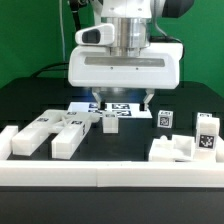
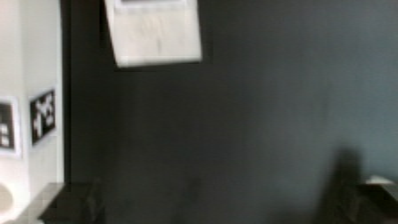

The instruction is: Assemble chair

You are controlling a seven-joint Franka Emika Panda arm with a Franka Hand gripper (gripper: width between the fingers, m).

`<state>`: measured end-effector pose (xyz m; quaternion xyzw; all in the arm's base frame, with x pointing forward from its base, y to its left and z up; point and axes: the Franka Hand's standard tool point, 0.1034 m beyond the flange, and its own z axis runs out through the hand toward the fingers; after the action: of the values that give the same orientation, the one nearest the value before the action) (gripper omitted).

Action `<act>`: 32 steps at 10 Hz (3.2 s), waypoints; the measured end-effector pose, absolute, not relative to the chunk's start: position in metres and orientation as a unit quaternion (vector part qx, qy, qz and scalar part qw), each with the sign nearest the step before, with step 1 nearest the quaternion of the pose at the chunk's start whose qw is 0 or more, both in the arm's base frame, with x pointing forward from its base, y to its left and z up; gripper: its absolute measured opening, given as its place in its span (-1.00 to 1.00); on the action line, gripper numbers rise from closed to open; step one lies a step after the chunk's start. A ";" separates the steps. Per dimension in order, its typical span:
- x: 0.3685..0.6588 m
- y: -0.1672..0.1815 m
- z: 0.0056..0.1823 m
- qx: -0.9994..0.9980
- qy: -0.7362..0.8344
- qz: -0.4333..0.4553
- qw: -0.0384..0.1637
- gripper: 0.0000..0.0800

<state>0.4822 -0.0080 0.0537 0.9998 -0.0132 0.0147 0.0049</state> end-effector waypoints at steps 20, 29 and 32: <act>0.445 -0.019 0.015 0.907 -0.004 -0.421 -0.010 0.62; 0.443 -0.022 0.009 0.907 -0.005 -0.420 -0.010 -0.28; 0.450 -0.019 0.015 0.907 -0.003 -0.420 -0.010 -0.28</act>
Offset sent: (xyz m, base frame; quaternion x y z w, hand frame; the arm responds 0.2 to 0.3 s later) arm 0.0180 -0.0022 0.0082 0.0615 -0.2128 -0.0528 0.9737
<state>0.4497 -0.0187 0.0151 0.9074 -0.0029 -0.4201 -0.0104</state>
